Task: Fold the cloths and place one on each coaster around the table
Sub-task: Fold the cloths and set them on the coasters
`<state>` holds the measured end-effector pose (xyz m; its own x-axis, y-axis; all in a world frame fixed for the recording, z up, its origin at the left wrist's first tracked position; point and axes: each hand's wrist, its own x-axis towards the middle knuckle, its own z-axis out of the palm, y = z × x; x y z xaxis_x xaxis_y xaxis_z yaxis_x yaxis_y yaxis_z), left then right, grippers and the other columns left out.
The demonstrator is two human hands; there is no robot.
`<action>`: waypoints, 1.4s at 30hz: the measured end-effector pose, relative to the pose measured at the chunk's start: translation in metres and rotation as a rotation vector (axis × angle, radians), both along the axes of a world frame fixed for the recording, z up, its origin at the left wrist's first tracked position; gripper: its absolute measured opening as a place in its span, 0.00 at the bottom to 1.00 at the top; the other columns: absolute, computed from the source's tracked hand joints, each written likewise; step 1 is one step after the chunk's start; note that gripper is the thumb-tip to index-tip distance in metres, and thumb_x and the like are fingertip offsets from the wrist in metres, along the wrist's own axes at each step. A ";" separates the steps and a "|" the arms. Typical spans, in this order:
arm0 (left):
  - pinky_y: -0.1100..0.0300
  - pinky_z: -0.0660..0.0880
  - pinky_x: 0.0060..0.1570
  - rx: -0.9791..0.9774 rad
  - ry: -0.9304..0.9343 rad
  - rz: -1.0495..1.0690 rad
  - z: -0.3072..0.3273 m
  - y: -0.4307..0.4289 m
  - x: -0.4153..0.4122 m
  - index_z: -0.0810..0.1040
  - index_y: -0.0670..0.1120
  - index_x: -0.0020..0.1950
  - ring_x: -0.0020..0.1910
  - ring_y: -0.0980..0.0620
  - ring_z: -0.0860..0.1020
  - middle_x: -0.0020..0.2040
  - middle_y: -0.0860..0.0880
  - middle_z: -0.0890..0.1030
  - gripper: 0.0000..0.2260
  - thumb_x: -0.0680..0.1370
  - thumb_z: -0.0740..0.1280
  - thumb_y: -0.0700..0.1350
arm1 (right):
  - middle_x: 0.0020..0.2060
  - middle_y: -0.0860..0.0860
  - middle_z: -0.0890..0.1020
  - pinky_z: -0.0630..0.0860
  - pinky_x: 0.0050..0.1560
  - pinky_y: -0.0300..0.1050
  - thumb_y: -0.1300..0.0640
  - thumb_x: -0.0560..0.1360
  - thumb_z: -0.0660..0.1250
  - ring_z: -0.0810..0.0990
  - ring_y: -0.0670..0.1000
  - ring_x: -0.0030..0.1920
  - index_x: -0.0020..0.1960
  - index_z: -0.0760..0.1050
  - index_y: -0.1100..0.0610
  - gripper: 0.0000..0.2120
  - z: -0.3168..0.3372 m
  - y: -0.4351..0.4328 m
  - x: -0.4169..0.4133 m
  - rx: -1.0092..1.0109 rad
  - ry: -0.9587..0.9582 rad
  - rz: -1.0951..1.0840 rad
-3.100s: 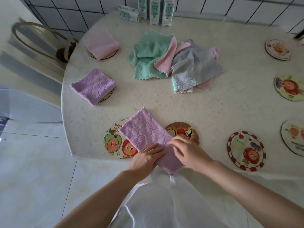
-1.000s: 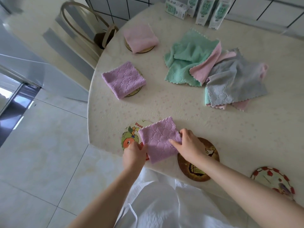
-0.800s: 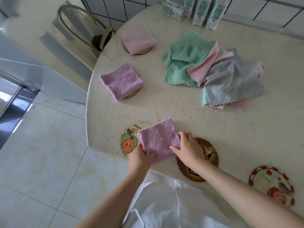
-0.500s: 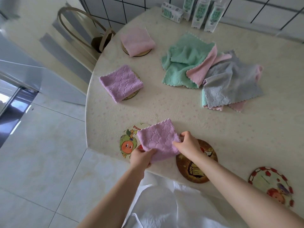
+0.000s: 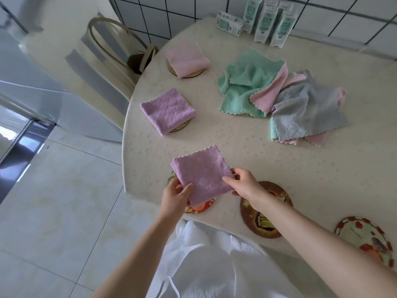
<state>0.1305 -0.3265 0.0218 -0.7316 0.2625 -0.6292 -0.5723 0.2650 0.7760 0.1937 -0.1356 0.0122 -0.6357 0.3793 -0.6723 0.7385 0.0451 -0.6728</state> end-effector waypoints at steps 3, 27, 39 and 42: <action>0.54 0.82 0.39 -0.106 0.034 0.019 -0.006 -0.016 -0.003 0.78 0.41 0.51 0.38 0.46 0.83 0.43 0.44 0.84 0.05 0.77 0.66 0.37 | 0.47 0.54 0.82 0.78 0.48 0.50 0.58 0.75 0.65 0.81 0.54 0.47 0.50 0.76 0.53 0.05 -0.001 -0.012 -0.014 0.040 0.036 0.070; 0.55 0.73 0.36 -0.687 0.395 -0.415 -0.039 -0.052 -0.009 0.73 0.45 0.41 0.37 0.45 0.77 0.36 0.50 0.78 0.07 0.75 0.68 0.46 | 0.42 0.48 0.78 0.68 0.41 0.39 0.58 0.73 0.68 0.77 0.50 0.44 0.55 0.73 0.56 0.11 -0.023 -0.019 0.007 0.400 -0.100 0.136; 0.58 0.75 0.39 -0.792 0.674 -0.582 0.004 0.110 -0.004 0.77 0.49 0.49 0.42 0.48 0.78 0.44 0.49 0.80 0.07 0.75 0.65 0.51 | 0.42 0.47 0.78 0.71 0.43 0.39 0.58 0.74 0.66 0.77 0.49 0.44 0.54 0.73 0.54 0.09 0.002 0.131 0.065 0.465 -0.013 0.298; 0.59 0.76 0.36 -0.797 0.682 -0.673 0.000 0.160 0.016 0.77 0.50 0.48 0.39 0.49 0.79 0.43 0.50 0.82 0.07 0.76 0.64 0.51 | 0.43 0.48 0.77 0.75 0.48 0.43 0.59 0.74 0.64 0.78 0.51 0.47 0.53 0.73 0.56 0.09 0.009 0.176 0.078 0.518 0.006 0.341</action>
